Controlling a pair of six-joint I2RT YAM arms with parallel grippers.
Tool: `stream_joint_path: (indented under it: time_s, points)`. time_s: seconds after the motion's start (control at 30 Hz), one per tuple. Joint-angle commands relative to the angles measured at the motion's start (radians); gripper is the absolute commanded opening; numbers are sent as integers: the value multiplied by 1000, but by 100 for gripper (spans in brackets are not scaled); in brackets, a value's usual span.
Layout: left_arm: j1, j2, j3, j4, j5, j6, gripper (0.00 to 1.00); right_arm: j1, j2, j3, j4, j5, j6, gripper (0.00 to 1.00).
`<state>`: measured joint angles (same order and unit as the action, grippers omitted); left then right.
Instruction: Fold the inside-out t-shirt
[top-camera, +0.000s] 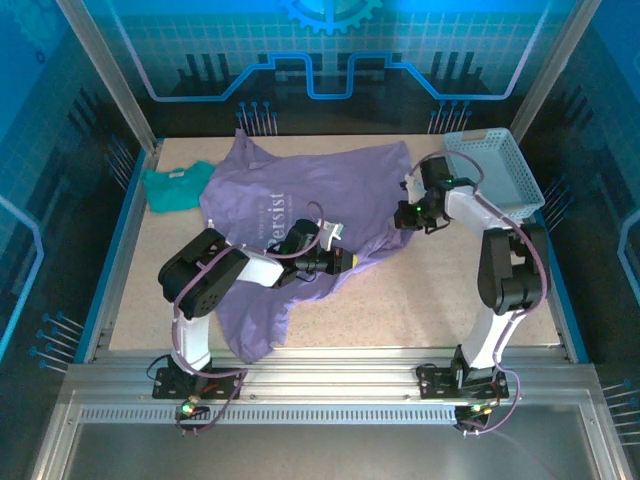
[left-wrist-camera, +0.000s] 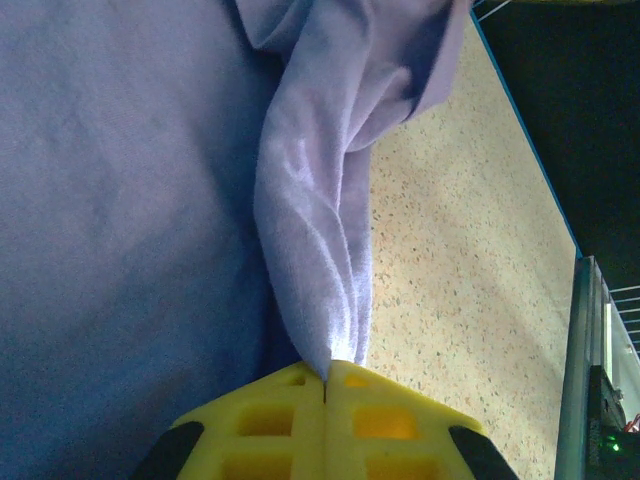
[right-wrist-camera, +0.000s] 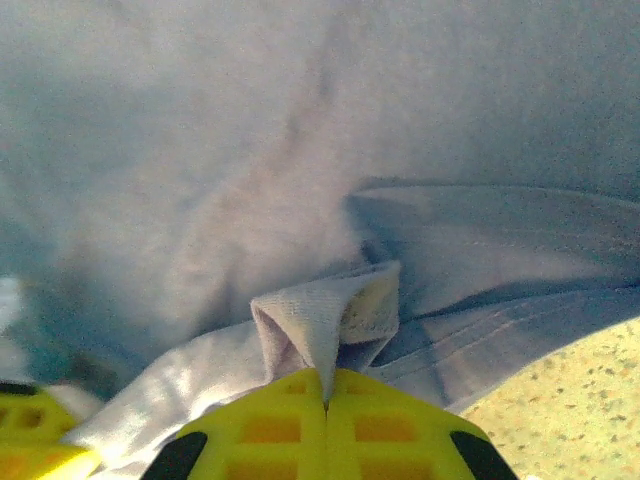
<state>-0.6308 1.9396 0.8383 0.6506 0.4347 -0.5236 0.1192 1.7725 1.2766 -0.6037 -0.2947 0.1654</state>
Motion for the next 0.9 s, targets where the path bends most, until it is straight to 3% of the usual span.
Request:
stream_joint_path:
  time_s: [0.0, 0.1, 0.2, 0.37, 0.5, 0.63, 0.87]
  points:
    - [5, -20, 26, -12, 12, -8, 13, -55, -104, -62, 99, -214, 60, 0]
    - [19, -75, 3, -12, 13, -30, 38, -54, -115, -98, 172, -290, 107, 0]
    - [61, -185, -74, -30, -9, -67, 48, -49, -90, -94, 186, -267, 121, 0]
    - [190, -372, -230, -243, -116, -175, 51, -66, -82, -83, 210, -175, 152, 0]
    - [229, -423, -222, -493, -232, -125, 54, -65, -75, -70, 224, -114, 167, 0]
    - [290, -345, -156, -509, -228, -138, 55, -65, -65, -59, 228, -93, 170, 0]
    - [293, -118, 30, -504, -232, -134, 55, -84, -55, -50, 196, -41, 144, 0]
